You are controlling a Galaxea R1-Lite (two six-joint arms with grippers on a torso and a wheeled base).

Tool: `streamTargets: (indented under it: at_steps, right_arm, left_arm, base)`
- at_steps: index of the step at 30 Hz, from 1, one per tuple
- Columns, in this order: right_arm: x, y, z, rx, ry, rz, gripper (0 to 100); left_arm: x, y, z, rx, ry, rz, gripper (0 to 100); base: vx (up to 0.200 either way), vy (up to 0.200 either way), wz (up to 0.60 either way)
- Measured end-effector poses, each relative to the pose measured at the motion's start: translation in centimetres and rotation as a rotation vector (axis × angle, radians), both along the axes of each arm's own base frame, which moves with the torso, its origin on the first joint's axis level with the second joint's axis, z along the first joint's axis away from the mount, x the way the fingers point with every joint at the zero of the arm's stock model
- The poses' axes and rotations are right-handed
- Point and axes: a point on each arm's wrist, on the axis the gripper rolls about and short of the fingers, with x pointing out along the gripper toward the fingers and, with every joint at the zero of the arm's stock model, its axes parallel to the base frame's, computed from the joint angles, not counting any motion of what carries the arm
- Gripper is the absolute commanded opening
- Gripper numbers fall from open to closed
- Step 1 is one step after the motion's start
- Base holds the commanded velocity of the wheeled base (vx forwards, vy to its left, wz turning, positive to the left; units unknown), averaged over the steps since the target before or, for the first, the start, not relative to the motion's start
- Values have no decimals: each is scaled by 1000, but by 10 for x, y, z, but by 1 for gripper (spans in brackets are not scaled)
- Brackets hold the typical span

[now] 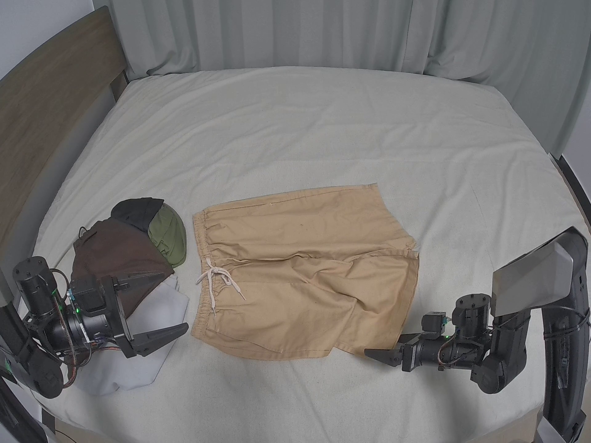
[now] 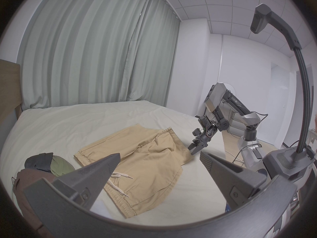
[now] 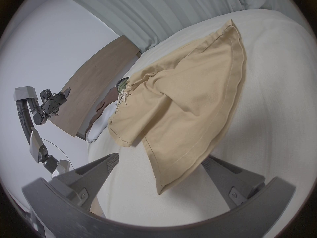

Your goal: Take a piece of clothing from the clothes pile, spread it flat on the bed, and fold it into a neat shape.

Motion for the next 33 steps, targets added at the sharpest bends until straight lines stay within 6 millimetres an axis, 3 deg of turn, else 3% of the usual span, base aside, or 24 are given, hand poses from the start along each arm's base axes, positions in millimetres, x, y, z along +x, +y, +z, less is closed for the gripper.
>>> streamTargets:
  at_steps: [10,11,33]
  right_arm:
    - [0,2,-3,-2,8,7,100]
    - [0,2,-3,-2,8,7,0]
    - [2,1,-5,-5,5,2,0]
  left_arm:
    - [0,0,0,0,-1,0,100]
    - [0,0,0,0,0,0,100]
    - [0,0,0,1,-1,0,100]
  base:
    - [0,0,0]
    - [0,0,0]
    - [0,0,0]
